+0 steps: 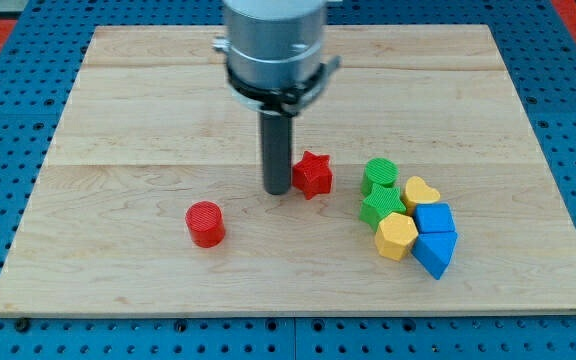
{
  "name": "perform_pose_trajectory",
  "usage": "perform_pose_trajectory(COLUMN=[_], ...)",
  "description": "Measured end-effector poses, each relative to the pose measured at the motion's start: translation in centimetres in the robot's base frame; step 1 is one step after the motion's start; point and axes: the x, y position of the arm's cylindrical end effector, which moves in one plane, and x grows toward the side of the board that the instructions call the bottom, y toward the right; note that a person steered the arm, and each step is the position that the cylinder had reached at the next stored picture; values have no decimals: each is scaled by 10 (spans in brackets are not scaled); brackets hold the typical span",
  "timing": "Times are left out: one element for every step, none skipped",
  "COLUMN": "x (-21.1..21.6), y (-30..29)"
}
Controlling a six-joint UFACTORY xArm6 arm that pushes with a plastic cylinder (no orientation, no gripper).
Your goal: Move red circle to the bottom of the red star
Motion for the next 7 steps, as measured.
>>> perform_pose_trajectory(x=[-4,7,2,27,57,62,85], y=[28,17,-107,-138,-69,-67,-105])
